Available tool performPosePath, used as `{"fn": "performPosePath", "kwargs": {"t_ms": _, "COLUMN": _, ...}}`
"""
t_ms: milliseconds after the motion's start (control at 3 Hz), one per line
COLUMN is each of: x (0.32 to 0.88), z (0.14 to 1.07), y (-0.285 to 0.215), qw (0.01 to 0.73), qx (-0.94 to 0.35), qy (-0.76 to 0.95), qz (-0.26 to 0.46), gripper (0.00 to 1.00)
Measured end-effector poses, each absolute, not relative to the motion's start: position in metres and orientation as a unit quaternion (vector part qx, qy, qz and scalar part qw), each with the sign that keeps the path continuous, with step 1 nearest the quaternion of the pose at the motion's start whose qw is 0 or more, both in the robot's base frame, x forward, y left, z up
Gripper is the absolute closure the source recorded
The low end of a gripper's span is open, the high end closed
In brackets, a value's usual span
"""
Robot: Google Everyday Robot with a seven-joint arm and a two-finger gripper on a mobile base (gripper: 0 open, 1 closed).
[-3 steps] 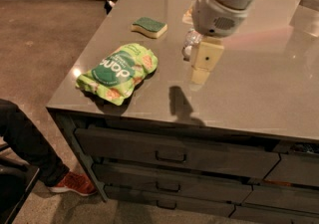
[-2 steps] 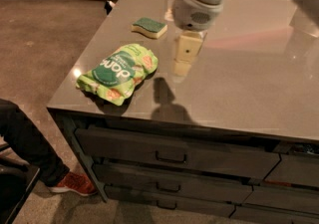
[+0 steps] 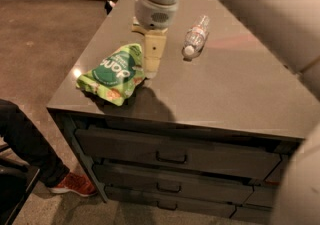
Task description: Pick green rice chip bag
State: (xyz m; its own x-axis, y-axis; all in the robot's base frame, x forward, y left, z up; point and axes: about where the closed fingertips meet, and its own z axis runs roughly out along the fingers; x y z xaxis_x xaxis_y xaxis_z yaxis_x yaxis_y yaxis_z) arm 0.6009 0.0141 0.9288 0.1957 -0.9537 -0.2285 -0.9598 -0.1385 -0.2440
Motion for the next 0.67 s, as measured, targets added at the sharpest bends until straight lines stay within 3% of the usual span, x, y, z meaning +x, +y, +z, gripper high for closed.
{"fn": "performPosePath", "kwargs": {"t_ms": 667, "x": 0.619, "z": 0.891, "y": 0.056, "qw": 0.117, "qx": -0.788, "qy": 0.604, "qz": 0.017, "gripper": 0.00}}
